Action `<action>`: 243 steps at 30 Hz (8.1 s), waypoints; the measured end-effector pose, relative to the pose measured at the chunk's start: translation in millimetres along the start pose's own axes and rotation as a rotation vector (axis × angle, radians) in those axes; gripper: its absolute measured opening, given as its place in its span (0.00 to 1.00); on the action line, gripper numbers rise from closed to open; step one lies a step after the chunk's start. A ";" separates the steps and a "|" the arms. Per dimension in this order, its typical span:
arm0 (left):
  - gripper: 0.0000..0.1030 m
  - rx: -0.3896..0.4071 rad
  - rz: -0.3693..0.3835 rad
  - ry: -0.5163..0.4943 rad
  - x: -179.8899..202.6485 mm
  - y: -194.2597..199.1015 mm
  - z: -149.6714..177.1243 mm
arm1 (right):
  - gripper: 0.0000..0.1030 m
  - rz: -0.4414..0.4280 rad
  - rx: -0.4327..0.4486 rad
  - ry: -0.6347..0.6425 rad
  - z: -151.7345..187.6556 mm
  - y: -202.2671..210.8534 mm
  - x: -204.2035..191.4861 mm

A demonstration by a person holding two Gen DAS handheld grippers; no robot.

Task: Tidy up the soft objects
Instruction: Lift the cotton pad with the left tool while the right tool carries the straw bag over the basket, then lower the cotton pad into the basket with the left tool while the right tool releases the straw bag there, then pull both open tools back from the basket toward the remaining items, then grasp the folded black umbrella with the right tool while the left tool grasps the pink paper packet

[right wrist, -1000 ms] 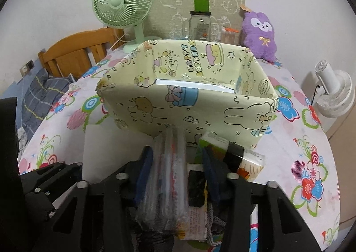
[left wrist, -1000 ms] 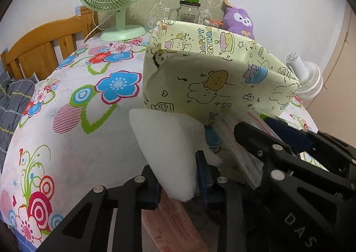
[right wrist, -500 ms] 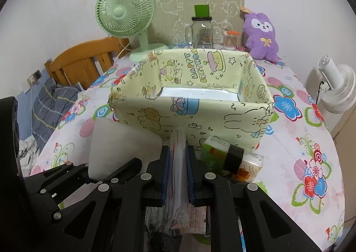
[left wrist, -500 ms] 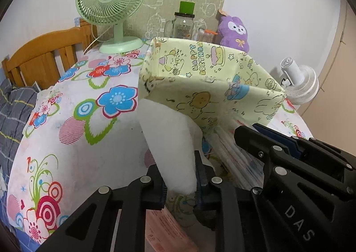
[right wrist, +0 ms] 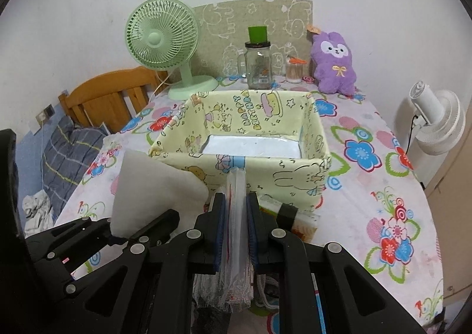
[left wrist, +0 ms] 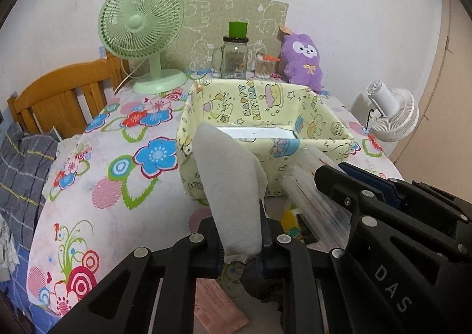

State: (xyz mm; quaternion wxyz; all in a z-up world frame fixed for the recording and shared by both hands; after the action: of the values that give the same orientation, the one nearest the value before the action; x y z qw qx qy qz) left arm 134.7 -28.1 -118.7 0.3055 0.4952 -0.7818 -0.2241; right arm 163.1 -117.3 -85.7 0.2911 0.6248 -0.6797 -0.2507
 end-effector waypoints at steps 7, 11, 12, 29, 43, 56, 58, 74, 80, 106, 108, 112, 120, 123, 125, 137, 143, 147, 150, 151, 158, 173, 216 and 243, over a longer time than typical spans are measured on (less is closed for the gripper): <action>0.13 0.025 -0.008 -0.019 12.8 13.3 -8.9 | 0.17 0.019 0.021 -0.011 -8.7 13.2 11.4; 0.13 0.043 -0.011 -0.028 18.9 20.3 -16.8 | 0.17 0.023 0.041 -0.012 -16.3 22.9 16.3; 0.13 0.046 -0.011 -0.030 20.4 21.9 -18.6 | 0.17 0.024 0.048 -0.013 -18.7 26.1 17.4; 0.13 0.094 -0.018 -0.060 37.3 38.5 -45.4 | 0.17 0.029 0.110 -0.020 -47.2 46.0 29.7; 0.13 0.106 -0.030 -0.051 28.4 18.4 -69.5 | 0.17 0.014 0.114 -0.033 -69.7 21.0 34.2; 0.13 0.109 -0.047 -0.059 17.1 -10.9 -93.3 | 0.17 0.025 0.127 -0.048 -94.2 -13.2 39.1; 0.13 0.103 -0.050 -0.053 13.2 -17.7 -95.2 | 0.17 0.022 0.118 -0.049 -95.4 -20.8 38.8; 0.17 0.054 -0.088 -0.053 -6.7 -72.0 -110.7 | 0.17 0.053 0.075 -0.061 -110.0 -82.0 34.4; 0.21 0.010 -0.084 -0.031 -14.3 -92.1 -108.9 | 0.17 0.062 0.049 -0.045 -111.5 -101.2 31.8; 0.83 -0.002 -0.080 -0.015 -17.8 -93.3 -107.9 | 0.77 0.091 0.044 -0.011 -113.0 -105.1 31.4; 0.84 0.004 -0.081 -0.019 -15.5 -89.4 -107.6 | 0.80 0.092 0.042 -0.015 -112.5 -102.4 32.8; 0.84 0.027 -0.079 -0.021 -9.8 -79.5 -107.5 | 0.90 0.099 0.045 -0.028 -110.4 -93.6 35.8; 0.88 0.056 -0.089 -0.032 -0.6 -57.4 -105.4 | 0.93 0.096 0.054 -0.041 -106.3 -70.7 38.2; 0.94 0.079 -0.094 -0.038 3.3 -46.4 -104.7 | 0.93 0.099 0.072 -0.047 -104.9 -58.7 39.5; 0.95 0.090 -0.089 -0.041 6.3 -40.3 -103.6 | 0.93 0.099 0.084 -0.043 -104.1 -51.6 39.7; 1.00 0.121 -0.076 -0.062 20.9 -6.6 -88.4 | 0.93 0.099 0.136 -0.021 -90.5 -8.9 38.3; 1.00 0.148 -0.059 -0.071 31.3 12.2 -80.3 | 0.93 0.093 0.159 -0.015 -82.7 13.9 38.4; 1.00 0.164 -0.050 -0.074 37.7 25.6 -74.8 | 0.93 0.079 0.167 -0.009 -76.7 29.0 37.6; 1.00 0.178 -0.050 -0.080 42.0 36.1 -69.4 | 0.93 0.068 0.189 -0.006 -72.8 42.2 37.4; 1.00 0.181 -0.048 -0.081 43.2 38.9 -67.6 | 0.93 0.066 0.196 -0.004 -71.2 46.1 37.1; 1.00 0.193 -0.046 -0.092 49.9 54.6 -51.1 | 0.93 0.070 0.236 0.003 -56.6 67.4 36.1; 1.00 0.171 -0.042 -0.070 48.5 60.5 -8.1 | 0.92 0.072 0.249 -0.017 -16.8 79.2 32.6; 0.88 0.028 -0.110 0.027 -8.8 16.0 91.0 | 0.85 0.089 0.105 -0.084 89.8 18.6 7.5; 0.84 -0.011 -0.125 0.069 -32.2 -5.0 101.5 | 0.29 -0.006 -0.030 -0.079 108.4 -15.3 -18.6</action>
State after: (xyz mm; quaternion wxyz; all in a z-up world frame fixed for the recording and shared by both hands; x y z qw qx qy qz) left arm 77.3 4.1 -202.6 0.3204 0.5489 -0.7371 -0.2297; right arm 97.9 -102.7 -174.4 0.2726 0.6122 -0.6849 -0.2861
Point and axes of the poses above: each gripper's, at about its wrist camera, not at the fingertips, and y roughly against the way its jaws point, x to its right, z to its underside, the point moved 7 cm from there along -y, roughly the way its jaws point, and after that the axes turned 15 degrees about z, right-handed, at the moved point
